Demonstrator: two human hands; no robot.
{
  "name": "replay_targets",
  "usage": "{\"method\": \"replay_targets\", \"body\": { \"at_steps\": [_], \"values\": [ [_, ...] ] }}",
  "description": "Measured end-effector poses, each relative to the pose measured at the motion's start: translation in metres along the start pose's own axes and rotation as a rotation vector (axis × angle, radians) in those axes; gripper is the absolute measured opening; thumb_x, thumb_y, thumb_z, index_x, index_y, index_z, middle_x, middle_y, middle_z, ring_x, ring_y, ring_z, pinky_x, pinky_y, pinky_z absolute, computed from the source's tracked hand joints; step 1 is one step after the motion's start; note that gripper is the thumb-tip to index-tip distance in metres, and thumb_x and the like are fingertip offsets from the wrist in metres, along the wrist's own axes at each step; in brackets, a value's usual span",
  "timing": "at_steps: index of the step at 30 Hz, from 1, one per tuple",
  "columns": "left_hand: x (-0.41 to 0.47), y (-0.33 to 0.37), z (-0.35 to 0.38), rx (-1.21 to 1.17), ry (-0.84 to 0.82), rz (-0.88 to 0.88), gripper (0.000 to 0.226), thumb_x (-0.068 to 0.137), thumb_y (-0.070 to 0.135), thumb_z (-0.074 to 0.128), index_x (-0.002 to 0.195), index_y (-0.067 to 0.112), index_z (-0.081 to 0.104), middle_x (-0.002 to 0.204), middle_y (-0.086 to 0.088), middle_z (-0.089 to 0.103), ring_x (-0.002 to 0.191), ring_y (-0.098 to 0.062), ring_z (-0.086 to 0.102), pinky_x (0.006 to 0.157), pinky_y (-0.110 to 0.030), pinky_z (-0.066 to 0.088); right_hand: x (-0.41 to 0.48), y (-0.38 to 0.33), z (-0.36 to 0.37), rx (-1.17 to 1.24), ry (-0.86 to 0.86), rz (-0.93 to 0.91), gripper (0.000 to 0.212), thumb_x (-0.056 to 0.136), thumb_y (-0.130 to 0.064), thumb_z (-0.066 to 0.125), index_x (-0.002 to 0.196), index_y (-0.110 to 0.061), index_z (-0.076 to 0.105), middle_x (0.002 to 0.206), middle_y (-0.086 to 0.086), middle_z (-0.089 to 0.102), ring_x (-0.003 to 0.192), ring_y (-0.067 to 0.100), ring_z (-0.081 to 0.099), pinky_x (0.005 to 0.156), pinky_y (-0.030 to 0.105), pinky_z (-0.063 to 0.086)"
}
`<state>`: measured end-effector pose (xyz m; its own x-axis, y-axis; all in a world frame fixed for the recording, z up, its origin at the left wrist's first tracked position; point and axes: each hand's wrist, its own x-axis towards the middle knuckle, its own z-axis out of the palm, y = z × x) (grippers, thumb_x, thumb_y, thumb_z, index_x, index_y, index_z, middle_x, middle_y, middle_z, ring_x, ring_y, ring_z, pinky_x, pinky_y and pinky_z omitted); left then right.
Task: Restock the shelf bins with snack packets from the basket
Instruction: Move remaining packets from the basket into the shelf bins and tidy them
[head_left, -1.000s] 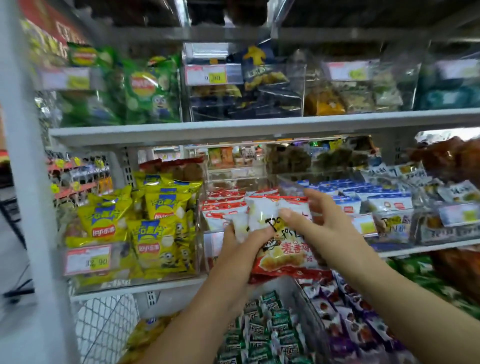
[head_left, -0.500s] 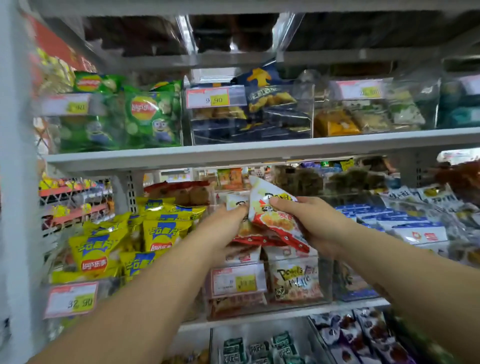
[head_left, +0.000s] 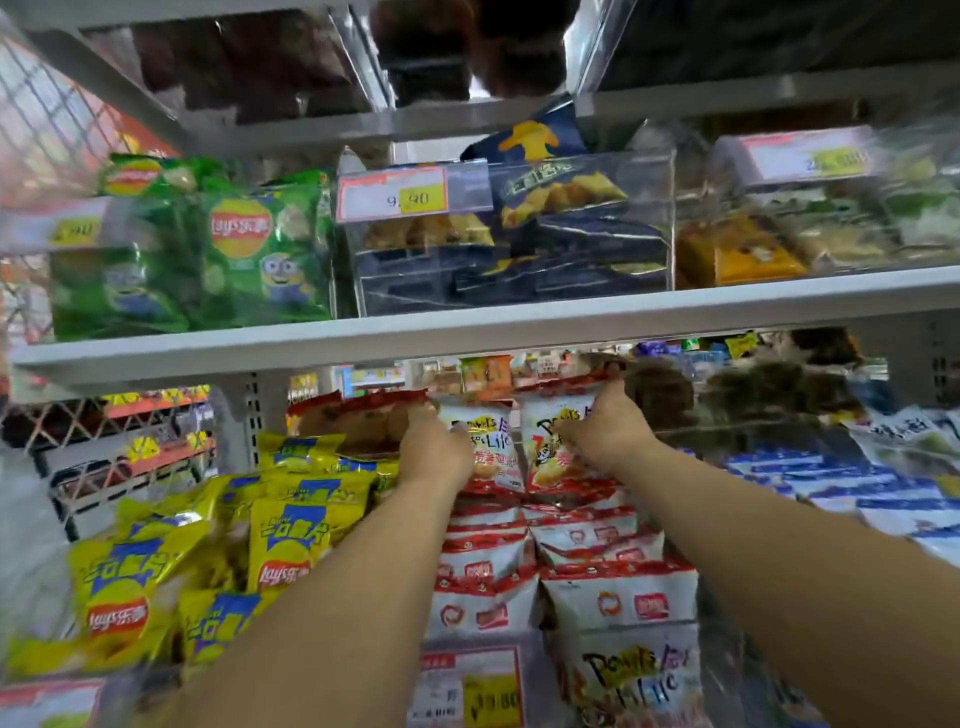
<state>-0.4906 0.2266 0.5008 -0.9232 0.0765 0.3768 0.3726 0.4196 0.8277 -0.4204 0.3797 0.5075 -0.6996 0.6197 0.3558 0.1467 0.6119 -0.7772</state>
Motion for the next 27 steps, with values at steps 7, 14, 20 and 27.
{"method": "replay_targets", "body": {
  "at_steps": [7, 14, 20, 27],
  "values": [
    [0.022, -0.012, 0.007, 0.279, 0.022, 0.085, 0.074, 0.093, 0.003, 0.056, 0.153, 0.01, 0.013, 0.14, -0.022, 0.043, 0.121, -0.036, 0.052, 0.094, -0.036, 0.043, 0.026, 0.008, 0.017, -0.22, -0.035, -0.045, 0.062, 0.094, -0.008, 0.056, 0.145, 0.004, 0.024, 0.131, 0.023, 0.054, 0.116, 0.034, 0.057, 0.089, 0.034, 0.048],
    [0.011, -0.025, 0.012, 0.7, -0.144, 0.339, 0.054, 0.094, 0.015, 0.059, 0.144, 0.027, 0.043, 0.144, -0.013, 0.03, 0.129, -0.036, 0.037, 0.107, -0.039, 0.036, 0.027, 0.036, 0.035, -0.647, -0.264, -0.161, 0.077, 0.089, -0.028, 0.063, 0.152, -0.032, 0.019, 0.156, 0.02, 0.02, 0.141, 0.044, 0.023, 0.111, 0.054, 0.035],
    [0.019, -0.022, 0.016, 0.899, -0.277, 0.368, 0.061, 0.09, 0.005, 0.058, 0.145, 0.028, 0.042, 0.147, -0.015, 0.034, 0.123, -0.037, 0.05, 0.101, -0.042, 0.047, 0.022, 0.033, 0.036, -0.798, -0.324, -0.331, 0.068, 0.091, -0.015, 0.059, 0.15, -0.032, 0.028, 0.155, 0.018, 0.021, 0.137, 0.042, 0.035, 0.109, 0.05, 0.039],
    [0.024, -0.024, 0.02, 0.943, -0.266, 0.51, 0.056, 0.091, 0.004, 0.051, 0.143, 0.025, 0.046, 0.147, -0.013, 0.035, 0.128, -0.038, 0.044, 0.104, -0.044, 0.044, 0.023, 0.023, 0.039, -0.871, -0.265, -0.45, 0.057, 0.093, -0.015, 0.057, 0.145, -0.032, 0.042, 0.152, 0.013, 0.033, 0.137, 0.039, 0.031, 0.111, 0.05, 0.038]
  ]
}}
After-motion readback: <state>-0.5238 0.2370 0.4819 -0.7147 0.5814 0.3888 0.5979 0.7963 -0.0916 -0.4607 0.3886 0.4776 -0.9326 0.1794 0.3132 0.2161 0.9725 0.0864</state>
